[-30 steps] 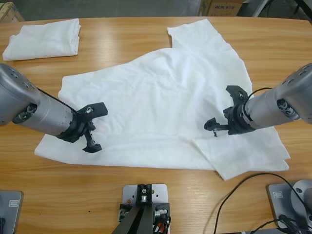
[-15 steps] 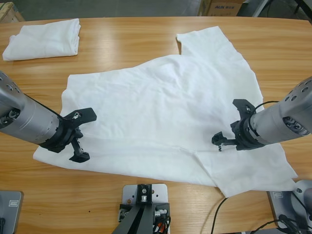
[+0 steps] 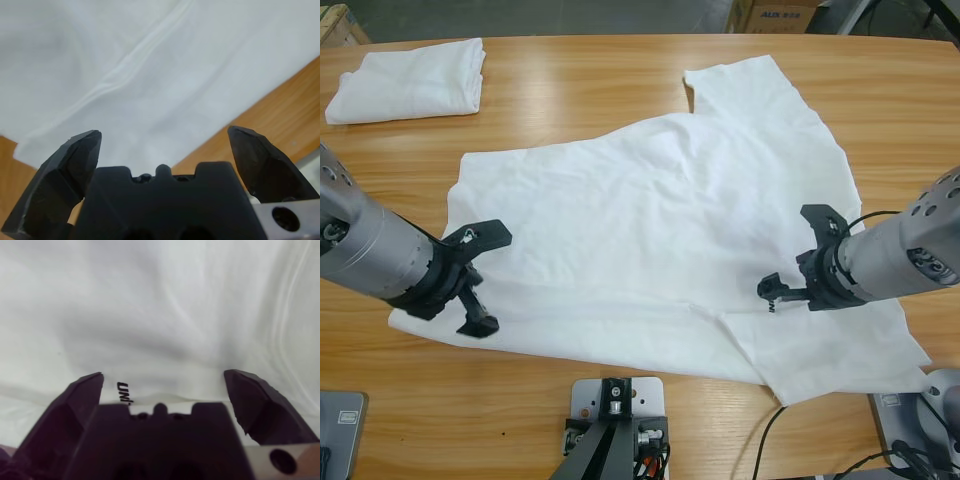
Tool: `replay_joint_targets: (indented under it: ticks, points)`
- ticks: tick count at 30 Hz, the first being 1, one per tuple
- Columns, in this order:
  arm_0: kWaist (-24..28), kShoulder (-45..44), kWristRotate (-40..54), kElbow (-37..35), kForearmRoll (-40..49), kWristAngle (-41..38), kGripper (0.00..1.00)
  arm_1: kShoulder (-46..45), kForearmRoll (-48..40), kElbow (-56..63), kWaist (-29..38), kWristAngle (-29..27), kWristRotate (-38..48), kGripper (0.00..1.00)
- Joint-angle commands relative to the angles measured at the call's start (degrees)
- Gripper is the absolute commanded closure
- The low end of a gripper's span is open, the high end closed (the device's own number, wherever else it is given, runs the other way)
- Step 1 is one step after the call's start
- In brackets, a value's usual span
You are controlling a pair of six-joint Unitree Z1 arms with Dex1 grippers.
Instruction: Fold clothes
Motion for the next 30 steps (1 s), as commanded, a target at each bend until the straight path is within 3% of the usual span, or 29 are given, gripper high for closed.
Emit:
replay_joint_targets:
  ticks: [1, 5, 12, 18, 20, 24, 30]
  points:
    - [-0.26, 2.13, 4.45, 3.88, -16.37, 5.55, 0.015, -1.19, 0.28, 1.49, 1.4, -1.11, 0.6, 0.0]
    - [3.13, 4.52, 9.88, 7.31, -24.4, 3.96, 0.002, -2.02, 0.48, 1.57, 1.91, -1.02, 0.53, 0.0]
    - [10.83, 5.75, 16.86, 11.95, -25.93, -3.19, 0.0, -1.84, 0.32, 1.49, 2.12, -1.07, 0.55, 0.0]
    - [10.85, 5.15, 16.59, 12.07, -25.92, -4.26, 0.006, -2.1, 0.32, 1.49, 2.16, -1.02, 0.55, 0.0]
    - [10.85, 5.26, 16.77, 11.33, -25.2, -4.74, 0.105, -2.1, 0.32, 1.49, 2.14, -1.02, 0.58, 0.0]
    - [11.02, 5.1, 16.89, 8.26, -20.2, -4.65, 0.147, -2.02, 0.23, 1.49, 2.16, -1.11, 0.64, 0.0]
    - [11.07, 7.38, 14.29, 5.16, -16.21, -4.21, 0.147, -2.21, 0.3, 1.54, 2.16, -1.11, 0.72, 0.0]
